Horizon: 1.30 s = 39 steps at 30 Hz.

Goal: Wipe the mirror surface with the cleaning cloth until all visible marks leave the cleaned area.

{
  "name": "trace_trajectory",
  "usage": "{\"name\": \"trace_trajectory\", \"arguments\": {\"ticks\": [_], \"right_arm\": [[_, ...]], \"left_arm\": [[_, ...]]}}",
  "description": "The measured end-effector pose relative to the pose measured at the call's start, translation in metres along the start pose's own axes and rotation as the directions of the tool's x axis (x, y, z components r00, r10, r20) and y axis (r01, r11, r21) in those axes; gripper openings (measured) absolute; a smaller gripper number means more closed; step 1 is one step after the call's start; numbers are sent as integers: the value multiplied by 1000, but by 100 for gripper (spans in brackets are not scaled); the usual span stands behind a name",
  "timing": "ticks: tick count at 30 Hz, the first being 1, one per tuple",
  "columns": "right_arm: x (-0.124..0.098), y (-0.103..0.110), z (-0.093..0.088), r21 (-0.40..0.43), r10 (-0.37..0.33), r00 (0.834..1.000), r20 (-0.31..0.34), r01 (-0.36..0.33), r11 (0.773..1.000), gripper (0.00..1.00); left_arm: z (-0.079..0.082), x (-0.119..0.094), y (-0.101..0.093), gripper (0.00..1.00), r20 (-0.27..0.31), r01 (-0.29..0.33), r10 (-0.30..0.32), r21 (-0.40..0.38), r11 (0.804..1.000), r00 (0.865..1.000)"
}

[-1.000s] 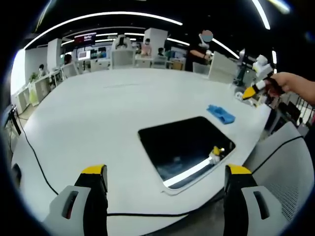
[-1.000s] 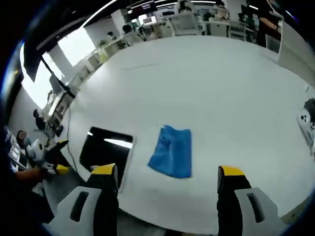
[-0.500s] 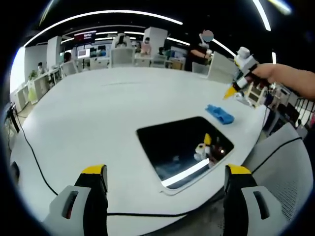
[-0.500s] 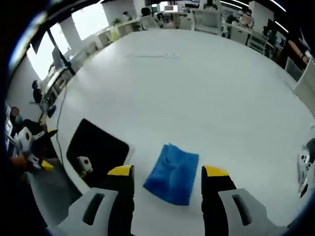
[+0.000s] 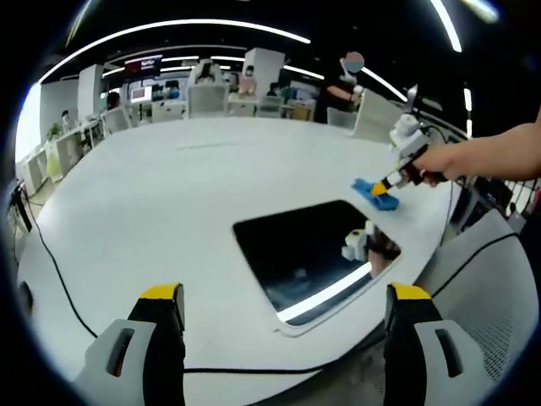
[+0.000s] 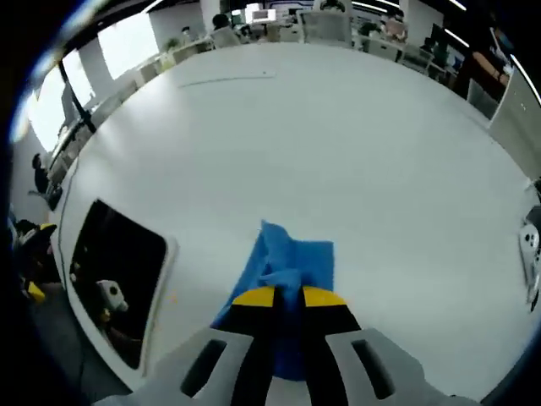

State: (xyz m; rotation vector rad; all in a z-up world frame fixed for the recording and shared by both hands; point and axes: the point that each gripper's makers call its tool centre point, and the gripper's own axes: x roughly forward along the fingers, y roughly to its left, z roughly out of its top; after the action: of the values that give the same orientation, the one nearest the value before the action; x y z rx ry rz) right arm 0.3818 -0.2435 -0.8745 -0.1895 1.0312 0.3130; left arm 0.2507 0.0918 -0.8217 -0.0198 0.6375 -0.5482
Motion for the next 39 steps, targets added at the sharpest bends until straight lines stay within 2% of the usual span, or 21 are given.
{"name": "trace_trajectory", "arguments": {"ticks": [1, 3, 5, 7, 8, 9, 10, 11, 12, 15, 17, 19, 21, 23, 27, 29, 31, 34, 39], "right_arm": [[0, 0, 0, -2, -8, 1000, -3, 8, 1000, 1], [1, -3, -1, 54, -13, 1000, -11, 14, 998, 0], [-1, -3, -2, 165, -4, 1000, -17, 7, 986, 0], [-1, -2, -4, 224, 16, 999, -44, -6, 974, 0], [-4, 4, -8, 270, 55, 996, -76, -32, 962, 0], [-8, 15, -13, 382, 116, 989, -96, -71, 921, 0], [-12, 16, -12, 397, 122, 990, -63, -87, 914, 0], [-15, 12, -7, 372, 100, 995, -16, -87, 924, 0], [-21, 12, -6, 370, 86, 996, -8, -77, 926, 0], [-30, 19, -3, 364, 118, 993, -14, -105, 925, 0], [-35, 17, 4, 356, 106, 994, 11, -103, 929, 0], [-43, 20, 9, 378, 116, 993, 13, -113, 919, 0], [-44, 23, 11, 371, 124, 992, 3, -116, 921, 0], [-41, 21, 13, 360, 121, 993, -10, -110, 927, 0], [-38, 28, 12, 381, 153, 988, -35, -128, 916, 0], [-39, 41, 12, 382, 189, 980, -54, -154, 911, 0], [-34, 48, 15, 361, 193, 978, -73, -155, 920, 0], [-29, 61, 22, 360, 215, 973, -83, -172, 917, 0], [-11, 96, 29, 306, 246, 960, -133, -196, 932, 0]], "left_arm": [[0, 0, 0, 99, 1, -1, 1, 1, 1000, 1000], [2, 0, 2, 99, 8, -9, 9, 7, 1000, 1000], [2, -1, 4, 99, 11, -21, 21, 0, 1000, 1000], [2, -1, 5, 99, 15, -24, 24, -4, 1000, 1000], [3, -1, 4, 99, 17, -22, 22, -5, 1000, 1000], [3, 0, 3, 99, 17, -17, 17, -1, 1000, 1000], [2, 0, 2, 99, 10, -11, 11, 10, 1000, 1000], [1, 1, 0, 99, 0, -5, 5, 13, 1000, 1000], [0, 1, -1, 99, -8, 1, 0, 16, 1000, 1000], [1, 1, -2, 99, 1, 7, -7, 13, 1000, 1000], [1, 1, -2, 99, -1, 9, -9, 12, 1000, 1000], [-1, 2, -3, 99, -7, 14, -14, 13, 1000, 1000], [-3, 2, -3, 99, -20, 15, -14, 24, 1000, 1000], [-2, 2, -4, 99, -11, 17, -16, 22, 1000, 1000], [-4, 3, -3, 99, -23, 10, -10, 29, 1000, 1000], [-4, 3, -2, 99, -23, 5, -4, 37, 999, 1000], [-3, 2, -2, 99, -16, 2, -2, 33, 999, 1000], [-4, 3, -1, 99, -20, -1, 2, 35, 999, 1000], [-3, 2, 0, 99, -16, -6, 6, 22, 1000, 1000]]}}
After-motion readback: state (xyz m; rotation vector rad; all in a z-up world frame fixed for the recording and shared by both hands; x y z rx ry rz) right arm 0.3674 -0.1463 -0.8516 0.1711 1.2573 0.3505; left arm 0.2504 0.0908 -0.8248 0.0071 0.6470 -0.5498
